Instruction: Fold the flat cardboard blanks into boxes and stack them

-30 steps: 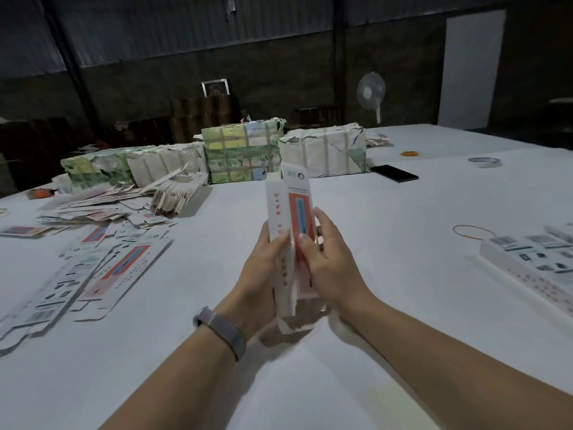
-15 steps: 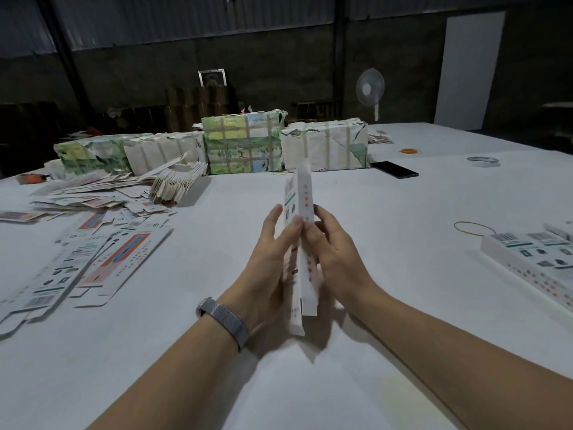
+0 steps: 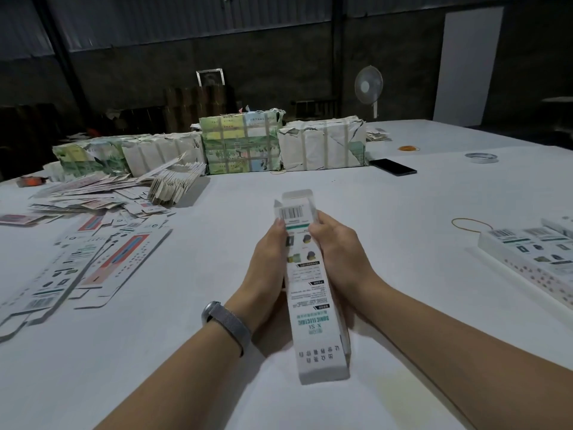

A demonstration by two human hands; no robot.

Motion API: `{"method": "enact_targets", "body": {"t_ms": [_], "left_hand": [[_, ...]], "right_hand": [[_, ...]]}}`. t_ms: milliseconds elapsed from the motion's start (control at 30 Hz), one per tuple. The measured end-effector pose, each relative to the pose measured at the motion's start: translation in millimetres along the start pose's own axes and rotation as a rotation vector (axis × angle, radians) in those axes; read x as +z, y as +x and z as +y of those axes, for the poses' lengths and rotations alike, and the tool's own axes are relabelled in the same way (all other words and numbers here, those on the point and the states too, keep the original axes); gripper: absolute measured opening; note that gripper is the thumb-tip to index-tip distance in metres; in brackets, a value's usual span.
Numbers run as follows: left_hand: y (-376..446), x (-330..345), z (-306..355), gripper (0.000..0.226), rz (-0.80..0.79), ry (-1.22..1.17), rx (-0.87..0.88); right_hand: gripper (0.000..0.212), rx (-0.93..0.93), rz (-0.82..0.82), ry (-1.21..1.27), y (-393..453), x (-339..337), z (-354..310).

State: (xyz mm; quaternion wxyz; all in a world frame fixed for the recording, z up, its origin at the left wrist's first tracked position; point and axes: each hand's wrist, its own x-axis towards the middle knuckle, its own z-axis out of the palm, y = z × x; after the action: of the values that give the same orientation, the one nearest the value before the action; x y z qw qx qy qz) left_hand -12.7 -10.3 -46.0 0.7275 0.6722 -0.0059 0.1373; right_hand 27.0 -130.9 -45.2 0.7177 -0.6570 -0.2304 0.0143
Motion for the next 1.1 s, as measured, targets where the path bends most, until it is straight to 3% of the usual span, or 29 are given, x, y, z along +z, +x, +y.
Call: {"method": "enact_targets", "body": {"t_ms": [167,267,433,633,1100], "left_hand": [[2.5,-2.0,-1.5,0.044,0.1,0.085,0.085],[2.9,-5.7,-3.0,0.027,0.08,0.087,0.126],[-0.2,-5.0,0.6,0.018,0.044,0.01,0.107],[-1.4,-6.1,3.0,0.026,-0.03,0.004,0.098],[-4.1,-1.5,3.2,0.023,-0.094,0.06,0.095]], "right_hand": [[0.038,0.002,-0.06,-0.009,-3.2,3.8,0.9],[0.037,-0.006,-0.016,-0.026,-2.8,3.8,2.2],[0.038,-0.009,-0.013,-0.017,-4.7,2.5,-0.7],[0.031,-0.006,0.022,0.031,-6.3,3.9,-4.8],[0.013,0.056,0.021,0.062,0.4,-0.7,-0.3]]}}
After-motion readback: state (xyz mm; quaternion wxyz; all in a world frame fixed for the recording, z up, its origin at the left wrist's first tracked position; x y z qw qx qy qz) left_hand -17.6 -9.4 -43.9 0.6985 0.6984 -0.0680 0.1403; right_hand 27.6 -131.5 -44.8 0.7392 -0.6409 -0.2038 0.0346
